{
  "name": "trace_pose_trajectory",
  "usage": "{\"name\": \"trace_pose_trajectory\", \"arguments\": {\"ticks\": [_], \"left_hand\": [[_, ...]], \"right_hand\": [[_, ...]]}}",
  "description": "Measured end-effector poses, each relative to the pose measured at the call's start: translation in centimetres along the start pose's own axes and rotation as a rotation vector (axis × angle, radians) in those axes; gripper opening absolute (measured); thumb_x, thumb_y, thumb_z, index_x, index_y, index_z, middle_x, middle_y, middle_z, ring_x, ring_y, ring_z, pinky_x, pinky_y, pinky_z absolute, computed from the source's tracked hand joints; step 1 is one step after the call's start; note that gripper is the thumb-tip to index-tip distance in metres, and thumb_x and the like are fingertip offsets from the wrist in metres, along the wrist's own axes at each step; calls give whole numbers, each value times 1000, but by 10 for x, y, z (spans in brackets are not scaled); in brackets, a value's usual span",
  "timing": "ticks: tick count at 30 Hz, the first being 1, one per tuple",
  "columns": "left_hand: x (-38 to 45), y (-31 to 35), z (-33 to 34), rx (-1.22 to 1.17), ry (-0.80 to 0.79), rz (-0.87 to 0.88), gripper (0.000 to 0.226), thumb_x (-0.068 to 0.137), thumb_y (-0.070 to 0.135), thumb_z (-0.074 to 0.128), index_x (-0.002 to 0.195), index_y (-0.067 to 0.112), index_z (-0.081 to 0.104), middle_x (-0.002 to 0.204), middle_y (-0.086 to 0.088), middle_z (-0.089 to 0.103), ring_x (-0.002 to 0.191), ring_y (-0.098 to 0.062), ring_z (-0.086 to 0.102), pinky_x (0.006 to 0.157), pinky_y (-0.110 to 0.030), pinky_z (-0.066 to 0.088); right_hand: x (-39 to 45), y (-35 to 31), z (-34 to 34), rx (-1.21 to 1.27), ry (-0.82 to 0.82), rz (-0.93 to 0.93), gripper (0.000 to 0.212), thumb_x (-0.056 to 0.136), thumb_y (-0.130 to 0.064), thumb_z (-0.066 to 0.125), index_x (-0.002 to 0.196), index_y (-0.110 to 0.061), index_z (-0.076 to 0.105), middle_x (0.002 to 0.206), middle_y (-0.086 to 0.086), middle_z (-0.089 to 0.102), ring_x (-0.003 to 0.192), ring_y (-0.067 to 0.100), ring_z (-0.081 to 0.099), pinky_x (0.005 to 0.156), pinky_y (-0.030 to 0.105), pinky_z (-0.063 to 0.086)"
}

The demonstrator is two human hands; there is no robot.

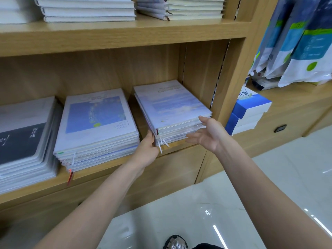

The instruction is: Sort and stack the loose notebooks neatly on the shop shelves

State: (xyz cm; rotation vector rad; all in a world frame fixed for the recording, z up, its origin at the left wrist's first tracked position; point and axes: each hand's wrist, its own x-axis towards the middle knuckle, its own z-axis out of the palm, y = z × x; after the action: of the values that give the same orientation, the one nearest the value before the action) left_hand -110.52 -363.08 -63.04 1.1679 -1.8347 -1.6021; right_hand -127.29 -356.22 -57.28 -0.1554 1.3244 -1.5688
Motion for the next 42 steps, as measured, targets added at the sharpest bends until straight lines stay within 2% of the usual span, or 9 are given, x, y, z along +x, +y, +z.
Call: {"name": "trace_pose_trajectory", "arguments": {"ticks": [4,9,13,17,21,26,30,33,42], "left_hand": [[5,-1,3,-2,10,8,76,87,-12,41,150,22,15,150,8,30,139,-11,24,115,-33,19],[14,3,0,-147,3,-66,81,84,-21,35,150,23,17,150,4,32,138,-16,27,117,-42,17],[17,2,1,-240,2,-98,87,80,-26,31,150,24,16,151,3,31,139,-18,26,117,-45,15],[19,3,-1,-244,17,-128,91,76,-28,27,150,24,17,149,4,32,137,-16,30,115,-37,21],[15,7,-2,-261,83,-110,78,81,-23,30,147,19,27,146,3,39,134,-16,35,116,-41,23],[-1,14,5,-202,110,33,82,89,-13,42,147,39,15,149,11,30,134,-14,34,109,-43,35],[-2,22,10,-156,69,0,84,86,-14,39,145,43,20,155,4,17,141,-18,22,109,-42,35],[-2,24,10,-148,68,-32,85,86,-13,38,144,46,19,155,4,17,141,-20,23,109,-43,33],[-15,28,-2,-142,24,-49,80,89,-12,43,145,40,19,153,0,24,136,-22,32,105,-40,39]], "right_hand": [[-1,3,4,-10,-4,-9,52,100,-10,39,147,-4,16,155,19,9,130,52,32,106,65,25],[-12,5,-1,-62,11,-7,41,101,-7,34,142,-5,29,149,18,31,128,48,37,107,62,23],[-14,11,-9,-83,-27,-23,52,101,-7,32,149,-16,15,155,15,16,133,51,27,107,64,20],[-8,16,-11,-129,-61,6,56,101,-7,32,151,-20,10,157,12,12,136,49,22,107,65,21],[-6,16,-14,-328,51,-103,58,97,2,32,148,-22,22,153,8,24,134,35,33,105,52,32],[-6,20,-16,-501,97,-318,67,91,8,32,145,-32,28,151,0,26,131,22,34,109,45,35],[-8,24,-12,-502,-1,-298,71,92,9,34,147,-35,23,132,-6,31,112,18,41,99,36,43],[-5,25,-9,-490,-21,-293,74,92,9,34,148,-36,17,125,-9,29,106,19,43,96,40,45],[-6,29,-9,-576,25,-315,73,91,9,35,148,-34,19,150,0,27,132,25,36,108,47,37]]}}
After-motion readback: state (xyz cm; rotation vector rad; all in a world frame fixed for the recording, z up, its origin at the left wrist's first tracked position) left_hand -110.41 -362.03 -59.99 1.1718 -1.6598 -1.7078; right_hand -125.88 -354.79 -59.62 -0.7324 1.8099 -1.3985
